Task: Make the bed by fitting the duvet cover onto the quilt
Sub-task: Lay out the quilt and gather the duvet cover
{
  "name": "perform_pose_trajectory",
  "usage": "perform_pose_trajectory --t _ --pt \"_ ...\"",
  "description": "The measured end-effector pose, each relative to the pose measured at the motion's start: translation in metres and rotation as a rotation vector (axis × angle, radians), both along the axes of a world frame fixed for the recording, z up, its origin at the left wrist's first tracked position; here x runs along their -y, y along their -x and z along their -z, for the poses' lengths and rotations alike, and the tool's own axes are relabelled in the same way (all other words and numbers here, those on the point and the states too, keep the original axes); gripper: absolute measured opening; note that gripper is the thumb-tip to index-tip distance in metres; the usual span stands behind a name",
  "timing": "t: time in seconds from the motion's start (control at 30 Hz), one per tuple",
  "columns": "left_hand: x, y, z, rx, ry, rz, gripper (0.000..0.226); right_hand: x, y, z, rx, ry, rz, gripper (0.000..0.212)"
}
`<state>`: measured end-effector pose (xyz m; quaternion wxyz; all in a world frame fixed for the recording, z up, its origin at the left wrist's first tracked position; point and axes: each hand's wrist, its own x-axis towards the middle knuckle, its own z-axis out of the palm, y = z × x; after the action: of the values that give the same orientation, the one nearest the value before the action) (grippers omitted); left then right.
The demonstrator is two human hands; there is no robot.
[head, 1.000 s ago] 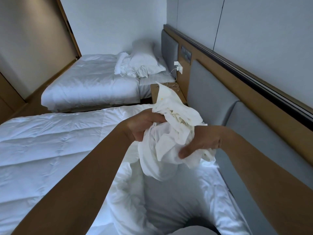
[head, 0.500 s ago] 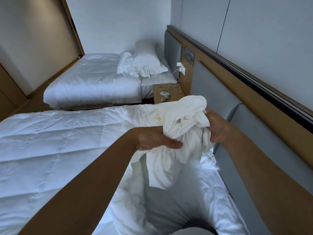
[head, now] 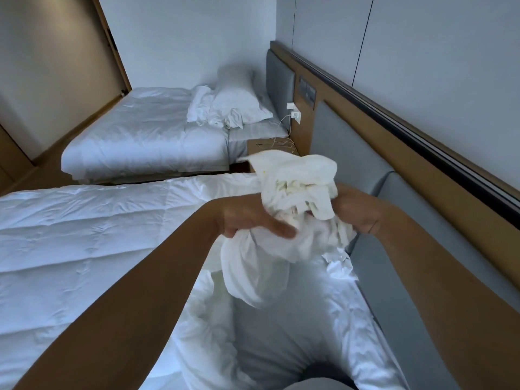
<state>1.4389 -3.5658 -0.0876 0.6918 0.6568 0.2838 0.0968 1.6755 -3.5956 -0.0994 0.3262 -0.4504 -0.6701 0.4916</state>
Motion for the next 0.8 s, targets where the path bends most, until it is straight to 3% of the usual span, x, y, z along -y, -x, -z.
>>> perform_pose_trajectory --t 0.07,0.17,0.27,0.4,0.53,0.67,0.8 --pt "0.005 -0.004 0.004 -0.094 -0.057 0.009 0.041 -0.007 -0.001 -0.008 -0.137 -0.006 -0.010 0.031" --pt "0.008 -0.007 0.007 -0.002 -0.013 -0.040 0.037 -0.014 -0.004 -0.017 -0.151 -0.042 0.017 0.032" --pt "0.010 -0.007 0.011 0.146 0.099 -0.138 0.030 -0.020 -0.001 -0.014 0.022 -0.077 0.086 0.019" --pt "0.010 -0.014 0.018 0.267 0.128 -0.321 0.026 -0.025 0.016 -0.003 0.166 -0.024 0.159 0.027" --pt "0.008 -0.023 0.025 0.217 -0.041 -0.552 0.044 -0.029 0.029 -0.001 0.378 -0.178 0.052 0.039" --pt "0.005 -0.026 0.034 0.221 -0.083 -0.657 0.036 -0.035 0.039 -0.003 0.757 -0.288 -0.088 0.034" --pt "0.001 -0.029 0.042 0.245 -0.070 -0.722 0.033 -0.038 0.040 -0.014 0.866 -0.390 -0.105 0.047"
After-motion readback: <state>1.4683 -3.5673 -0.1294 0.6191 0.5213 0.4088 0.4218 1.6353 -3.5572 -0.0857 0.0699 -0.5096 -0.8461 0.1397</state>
